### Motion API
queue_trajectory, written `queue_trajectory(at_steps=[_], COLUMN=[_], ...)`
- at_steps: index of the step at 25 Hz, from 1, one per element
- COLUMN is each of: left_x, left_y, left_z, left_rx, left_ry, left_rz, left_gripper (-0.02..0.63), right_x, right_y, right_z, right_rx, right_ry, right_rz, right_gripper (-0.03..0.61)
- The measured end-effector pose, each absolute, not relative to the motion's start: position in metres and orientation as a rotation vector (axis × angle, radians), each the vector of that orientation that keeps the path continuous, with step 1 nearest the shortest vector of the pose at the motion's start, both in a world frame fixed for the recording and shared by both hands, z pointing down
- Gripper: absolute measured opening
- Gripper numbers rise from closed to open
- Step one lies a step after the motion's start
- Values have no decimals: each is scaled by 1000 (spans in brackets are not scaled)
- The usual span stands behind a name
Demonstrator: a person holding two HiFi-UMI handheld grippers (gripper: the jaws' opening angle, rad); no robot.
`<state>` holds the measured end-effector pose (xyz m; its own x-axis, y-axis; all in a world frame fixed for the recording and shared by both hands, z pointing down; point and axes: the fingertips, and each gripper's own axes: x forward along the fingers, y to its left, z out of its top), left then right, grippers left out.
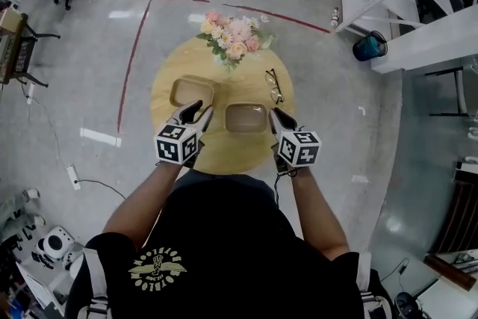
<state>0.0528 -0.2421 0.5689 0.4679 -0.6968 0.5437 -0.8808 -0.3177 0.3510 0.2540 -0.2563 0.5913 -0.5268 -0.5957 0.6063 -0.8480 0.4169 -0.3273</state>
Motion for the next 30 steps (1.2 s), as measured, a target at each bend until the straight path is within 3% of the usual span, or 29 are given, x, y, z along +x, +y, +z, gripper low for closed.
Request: queue_trajectory(at_steps=[3, 6, 16, 30], left_x=[44, 40, 58, 28], left_y=[-238, -232, -201, -204], left_z=[511, 457, 349, 341], left_rx=[2221, 2324, 2534, 2704], left_ry=[-1407, -1496, -1604, -1479], left_rz=[255, 156, -5, 55], left_gripper=[69, 6, 0, 2], right_x=[247, 237, 200, 158], right_y=[-257, -259, -230, -208], right_z=[532, 481, 372, 367], right_rx=[1291, 1315, 1255, 1468], right_ry=[-2434, -2542, -2831, -2736], right_rz=[760, 629, 217, 163], right_gripper=[2, 0, 0, 0])
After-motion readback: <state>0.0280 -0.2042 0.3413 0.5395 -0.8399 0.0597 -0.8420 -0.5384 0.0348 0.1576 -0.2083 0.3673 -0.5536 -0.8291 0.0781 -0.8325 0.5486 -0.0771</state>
